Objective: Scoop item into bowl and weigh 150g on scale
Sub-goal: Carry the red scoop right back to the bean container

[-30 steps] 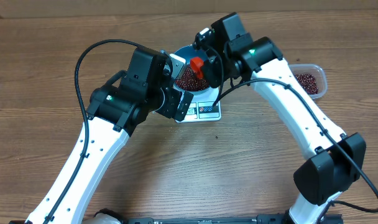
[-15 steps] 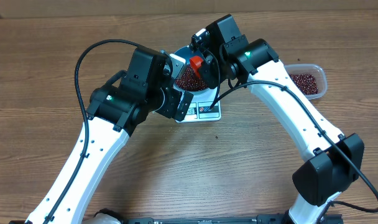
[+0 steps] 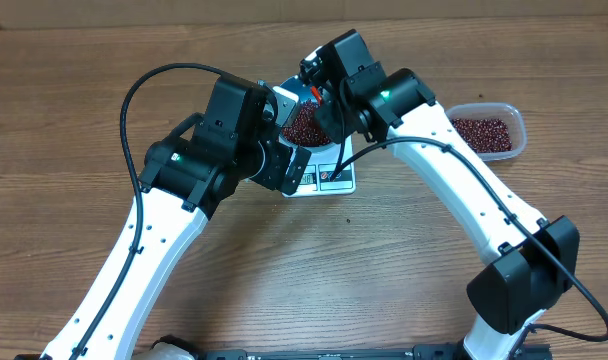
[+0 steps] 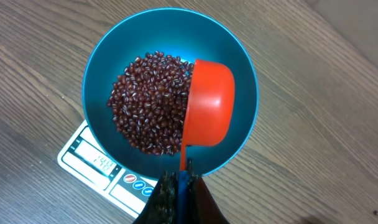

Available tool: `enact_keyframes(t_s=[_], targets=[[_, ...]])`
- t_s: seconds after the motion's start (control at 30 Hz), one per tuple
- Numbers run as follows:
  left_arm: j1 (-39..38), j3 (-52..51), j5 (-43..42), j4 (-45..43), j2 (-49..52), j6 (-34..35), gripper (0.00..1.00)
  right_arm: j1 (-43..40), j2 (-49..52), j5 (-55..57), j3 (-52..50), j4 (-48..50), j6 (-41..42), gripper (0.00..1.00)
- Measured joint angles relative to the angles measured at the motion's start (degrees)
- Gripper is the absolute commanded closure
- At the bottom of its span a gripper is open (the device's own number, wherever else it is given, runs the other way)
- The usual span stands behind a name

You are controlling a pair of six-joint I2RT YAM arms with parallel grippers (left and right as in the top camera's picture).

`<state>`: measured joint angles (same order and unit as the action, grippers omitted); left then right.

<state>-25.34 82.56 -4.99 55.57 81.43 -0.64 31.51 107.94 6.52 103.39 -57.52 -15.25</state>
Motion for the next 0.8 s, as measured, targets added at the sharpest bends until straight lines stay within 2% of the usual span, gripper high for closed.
enact_keyframes(t_s=[0.53,0.8], targets=[[0.0,0.0,0.0,0.0,0.0,0.0,0.0,0.0,0.0,0.7,0.0,-0.2,0.1,0.96],[0.0,0.0,0.0,0.0,0.0,0.0,0.0,-4.4,-0.9,-1.5,0.0,-0.1,5.2,0.96]])
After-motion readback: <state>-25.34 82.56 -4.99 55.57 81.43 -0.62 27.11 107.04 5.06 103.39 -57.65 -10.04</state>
